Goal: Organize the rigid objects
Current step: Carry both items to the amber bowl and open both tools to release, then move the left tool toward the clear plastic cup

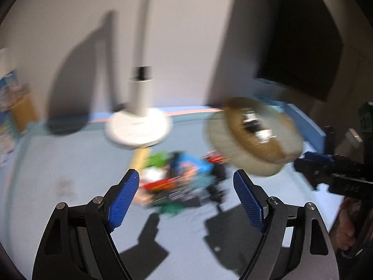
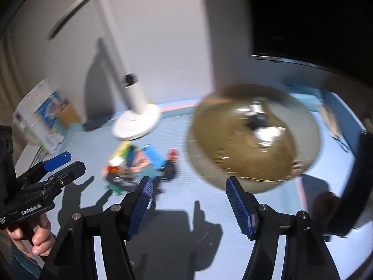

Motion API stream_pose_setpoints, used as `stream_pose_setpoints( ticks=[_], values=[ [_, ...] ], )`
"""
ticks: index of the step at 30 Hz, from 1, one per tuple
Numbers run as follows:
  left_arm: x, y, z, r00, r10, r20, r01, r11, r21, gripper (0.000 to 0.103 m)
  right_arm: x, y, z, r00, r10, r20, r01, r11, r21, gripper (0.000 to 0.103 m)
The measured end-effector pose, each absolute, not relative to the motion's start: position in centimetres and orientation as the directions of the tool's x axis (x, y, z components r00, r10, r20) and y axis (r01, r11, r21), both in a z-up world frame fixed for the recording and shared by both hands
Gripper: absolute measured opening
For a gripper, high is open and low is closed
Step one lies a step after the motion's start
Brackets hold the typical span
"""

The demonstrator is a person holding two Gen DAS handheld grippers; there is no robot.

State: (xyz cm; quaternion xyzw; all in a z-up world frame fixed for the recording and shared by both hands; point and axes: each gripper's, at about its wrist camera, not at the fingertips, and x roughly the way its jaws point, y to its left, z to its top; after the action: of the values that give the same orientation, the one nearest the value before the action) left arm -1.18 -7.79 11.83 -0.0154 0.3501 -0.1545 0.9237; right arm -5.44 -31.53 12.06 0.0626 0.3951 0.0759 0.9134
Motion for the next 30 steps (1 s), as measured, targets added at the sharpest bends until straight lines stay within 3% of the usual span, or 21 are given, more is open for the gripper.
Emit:
stream_pose_setpoints(
  ticks=[4, 7, 11, 30],
  values=[
    [-2.3, -3.2, 9.0, 0.737, -0.125, -0.664, 0.126, 0.991, -0.046, 0.082, -5.7, -28.0, 8.9, 0.682, 0.21, -0.701, -0.121, 0.977, 0.175, 0.079],
    [-2.0, -1.4, 5.1, 0.698, -0.037, -0.715, 0.063, 0.998, 0.01, 0.082, -5.0, -25.9, 4.8, 0.656, 0.219, -0.722, -0.124, 0.975, 0.183, 0.079],
    [-1.9, -0.7, 2.6, 0.683, -0.004, -0.73, 0.035, 0.999, 0.027, 0.082, -4.5, -24.4, 1.4, 0.63, 0.206, -0.749, -0.113, 0.978, 0.174, 0.079],
    [-2.9, -1.1, 2.5, 0.715, 0.02, -0.699, 0.035, 0.997, 0.064, 0.082, -4.3, -24.0, 0.7, 0.625, 0.16, -0.764, -0.096, 0.987, 0.127, 0.08]
  ],
)
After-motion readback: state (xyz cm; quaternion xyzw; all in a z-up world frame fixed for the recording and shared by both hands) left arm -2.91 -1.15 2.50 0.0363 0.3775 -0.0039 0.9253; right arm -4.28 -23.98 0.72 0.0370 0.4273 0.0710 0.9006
